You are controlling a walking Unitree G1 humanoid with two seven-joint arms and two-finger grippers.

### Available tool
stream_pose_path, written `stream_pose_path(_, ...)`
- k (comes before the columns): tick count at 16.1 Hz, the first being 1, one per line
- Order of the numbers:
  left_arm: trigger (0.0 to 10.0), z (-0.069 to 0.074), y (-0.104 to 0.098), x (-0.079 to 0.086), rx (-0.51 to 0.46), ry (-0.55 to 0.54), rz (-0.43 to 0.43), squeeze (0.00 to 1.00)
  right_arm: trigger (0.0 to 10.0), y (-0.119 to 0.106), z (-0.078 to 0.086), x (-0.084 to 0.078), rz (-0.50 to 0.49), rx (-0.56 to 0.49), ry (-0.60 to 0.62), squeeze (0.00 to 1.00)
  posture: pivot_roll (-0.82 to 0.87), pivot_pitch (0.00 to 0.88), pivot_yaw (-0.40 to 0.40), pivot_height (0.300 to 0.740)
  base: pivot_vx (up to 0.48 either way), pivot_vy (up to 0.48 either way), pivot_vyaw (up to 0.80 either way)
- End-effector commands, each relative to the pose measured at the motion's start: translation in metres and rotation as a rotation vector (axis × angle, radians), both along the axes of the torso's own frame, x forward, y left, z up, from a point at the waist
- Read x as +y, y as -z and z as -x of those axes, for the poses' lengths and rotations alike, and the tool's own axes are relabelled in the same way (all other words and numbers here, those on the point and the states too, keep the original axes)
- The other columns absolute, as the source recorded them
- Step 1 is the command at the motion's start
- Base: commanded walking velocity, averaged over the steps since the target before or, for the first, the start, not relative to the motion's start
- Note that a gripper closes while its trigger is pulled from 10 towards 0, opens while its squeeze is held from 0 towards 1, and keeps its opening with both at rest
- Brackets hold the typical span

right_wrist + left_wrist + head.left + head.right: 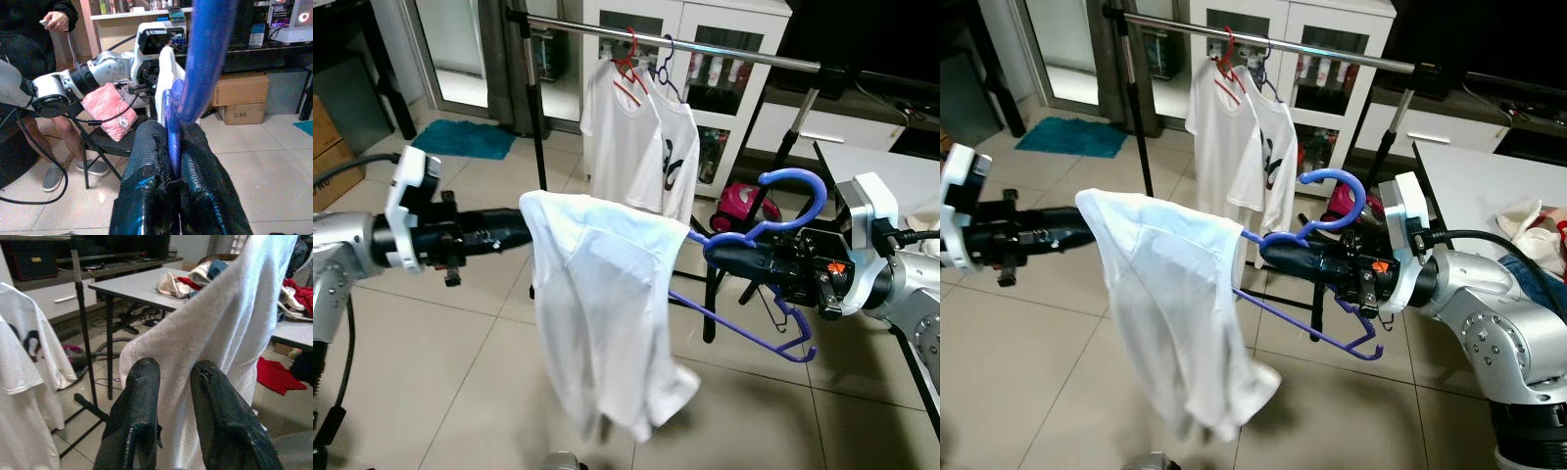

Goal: Hang hanger

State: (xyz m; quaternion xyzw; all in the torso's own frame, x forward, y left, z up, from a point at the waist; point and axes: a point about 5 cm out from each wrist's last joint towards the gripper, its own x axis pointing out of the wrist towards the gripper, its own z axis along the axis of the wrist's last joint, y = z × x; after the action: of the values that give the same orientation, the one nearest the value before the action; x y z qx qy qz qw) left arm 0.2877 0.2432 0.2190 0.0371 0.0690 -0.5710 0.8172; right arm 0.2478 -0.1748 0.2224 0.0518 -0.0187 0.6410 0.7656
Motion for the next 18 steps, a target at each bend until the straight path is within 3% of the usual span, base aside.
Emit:
stream_pose_path(1,0.0,-0.003,0.0,-0.009,0.004,0.045,-0.006,0.0,10.0,-0.008,0.001,0.0,-0.015,-0.039,-0.019,0.0,0.12,0.0,-0.026,0.74,0.0,0.0,0.0)
stream_pose_path(6,0.0,-0.007,-0.001,-0.018,0.002,0.06,0.008,0.0,10.0,-0.006,0.003,0.003,-0.006,-0.035,-0.018,0.0,0.11,0.0,-0.019,0.74,0.0,0.0,0.0)
stream_pose_path(13,0.0,0.002,-0.009,0.0,-0.036,-0.039,0.072,0.0,10.0,-0.006,-0.001,0.003,-0.003,-0.045,0.015,0.0,0.12,0.0,-0.021,0.74,0.0,0.0,0.0)
stream_pose_path(18,0.0,0.026,-0.014,0.005,-0.092,-0.138,0.126,0.0,10.0,-0.006,-0.009,0.0,-0.01,-0.066,0.105,0.0,0.12,0.0,-0.02,0.74,0.0,0.0,0.0)
